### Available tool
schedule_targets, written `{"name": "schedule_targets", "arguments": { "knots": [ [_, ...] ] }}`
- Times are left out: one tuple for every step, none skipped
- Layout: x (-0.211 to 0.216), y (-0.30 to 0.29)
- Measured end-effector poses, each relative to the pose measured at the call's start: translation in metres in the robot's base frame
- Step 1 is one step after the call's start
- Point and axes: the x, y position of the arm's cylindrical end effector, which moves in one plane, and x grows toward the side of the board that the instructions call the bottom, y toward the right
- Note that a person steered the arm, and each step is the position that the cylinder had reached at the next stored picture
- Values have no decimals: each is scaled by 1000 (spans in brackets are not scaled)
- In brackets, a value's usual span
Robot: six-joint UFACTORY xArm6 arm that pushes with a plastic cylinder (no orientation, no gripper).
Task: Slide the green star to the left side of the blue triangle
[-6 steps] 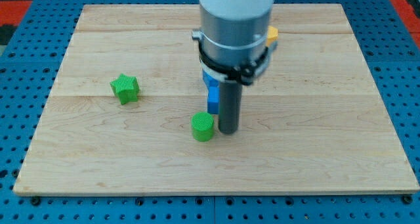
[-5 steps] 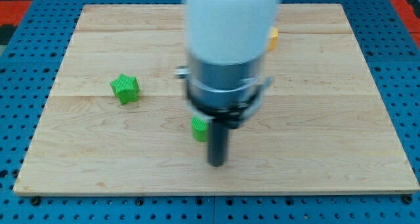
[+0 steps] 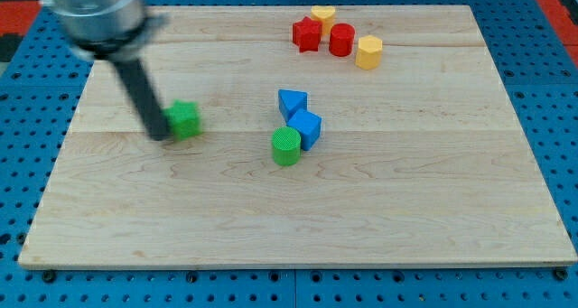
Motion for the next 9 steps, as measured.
{"name": "schedule_targets", "arguments": {
  "knots": [
    [4,69],
    [9,-51],
    [-65,-13],
    [-40,21],
    [7,33],
    [5,-30],
    [-43,-41],
    [-20,42],
    [-2,78]
  ]
}}
